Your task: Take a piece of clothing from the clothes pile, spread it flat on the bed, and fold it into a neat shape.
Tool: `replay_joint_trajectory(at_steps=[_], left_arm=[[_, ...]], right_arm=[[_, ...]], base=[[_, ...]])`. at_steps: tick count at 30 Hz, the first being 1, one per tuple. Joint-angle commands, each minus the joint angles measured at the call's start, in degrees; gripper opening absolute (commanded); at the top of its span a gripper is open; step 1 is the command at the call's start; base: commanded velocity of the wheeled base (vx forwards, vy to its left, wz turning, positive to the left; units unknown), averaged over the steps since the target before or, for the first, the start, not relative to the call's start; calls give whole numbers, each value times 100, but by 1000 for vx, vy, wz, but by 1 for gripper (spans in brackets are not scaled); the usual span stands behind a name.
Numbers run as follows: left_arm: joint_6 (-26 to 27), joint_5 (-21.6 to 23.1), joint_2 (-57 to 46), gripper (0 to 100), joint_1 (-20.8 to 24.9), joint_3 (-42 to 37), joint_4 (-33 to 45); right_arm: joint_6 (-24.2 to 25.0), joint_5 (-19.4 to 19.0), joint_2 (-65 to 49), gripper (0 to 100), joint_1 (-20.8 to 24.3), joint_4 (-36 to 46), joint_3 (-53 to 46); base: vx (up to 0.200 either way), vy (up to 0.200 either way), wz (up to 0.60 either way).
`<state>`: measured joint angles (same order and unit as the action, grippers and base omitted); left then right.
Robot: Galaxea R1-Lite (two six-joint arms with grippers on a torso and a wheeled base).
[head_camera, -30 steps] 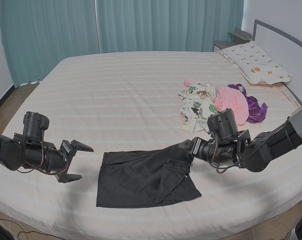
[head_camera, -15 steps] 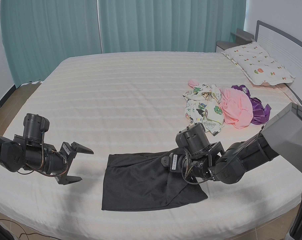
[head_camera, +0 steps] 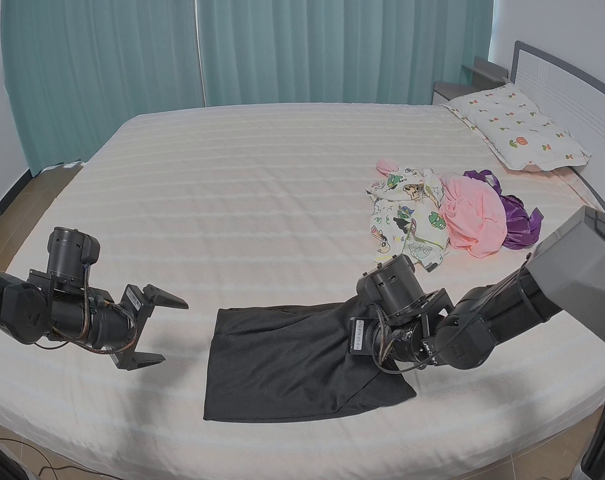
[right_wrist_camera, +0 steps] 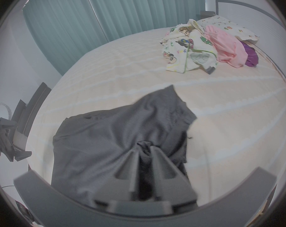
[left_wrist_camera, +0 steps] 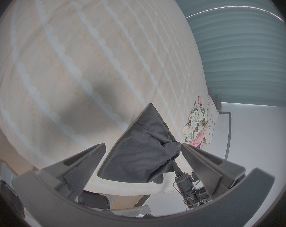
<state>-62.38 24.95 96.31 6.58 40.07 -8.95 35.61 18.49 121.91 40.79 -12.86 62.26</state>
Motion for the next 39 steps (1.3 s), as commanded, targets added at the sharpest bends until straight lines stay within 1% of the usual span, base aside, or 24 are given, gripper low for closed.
replay_joint_trajectory(at_steps=[1, 8, 9, 10, 13, 17, 23, 24, 28, 30, 33, 35, 36, 37, 39], left_arm=[[-2, 1, 20, 100, 1, 1, -2], [-2, 1, 29, 100, 18, -17, -2], [-2, -8, 29, 100, 27, -17, -2], [-2, 1, 20, 100, 18, -17, -2], [-2, 1, 20, 100, 18, -17, -2], [-2, 1, 29, 100, 27, -17, -2], [-11, 1, 20, 100, 27, -17, -2], [-11, 1, 29, 100, 27, -17, -2], [-11, 1, 29, 100, 27, -17, -2], [-20, 1, 29, 100, 27, -17, -2], [-20, 1, 29, 100, 27, -17, -2], [-20, 1, 29, 100, 27, -17, -2], [-20, 1, 29, 100, 27, -17, -2], [-20, 1, 20, 100, 27, -17, -2], [-20, 1, 20, 100, 27, -17, -2]], right_arm=[[16, -39, -607, 0, -89, 47, -522], [25, -153, -949, 0, -282, 20, -1014], [34, -355, -1081, 0, -282, 12, -1234], [25, -434, -1143, 0, -282, 12, -1357], [34, -522, -1292, 0, -317, -32, -1682], [25, -566, -1415, 0, -379, -270, -2130], [-1, -575, -1187, 0, -414, -1008, -2649], [-54, -584, -1160, 100, -440, -1122, -2736], [-107, -601, -1257, 100, -493, -1280, -2974], [-107, -619, -1573, 100, -607, -1298, -3044], [-107, -654, -1758, 100, -739, -1289, -3053], [-45, -742, -1969, 100, -862, -1307, -2983], [-45, -742, -1969, 100, -862, -1307, -2983], [-1, -883, -2030, 100, -880, -1307, -2886], [16, -909, -2013, 100, -836, -1307, -2763]], base=[[0, 0, 0], [0, 0, 0], [0, 0, 0], [0, 0, 0], [0, 0, 0], [0, 0, 0], [0, 0, 0], [0, 0, 0], [0, 0, 0], [0, 0, 0], [0, 0, 0], [0, 0, 0], [0, 0, 0], [0, 0, 0], [0, 0, 0]])
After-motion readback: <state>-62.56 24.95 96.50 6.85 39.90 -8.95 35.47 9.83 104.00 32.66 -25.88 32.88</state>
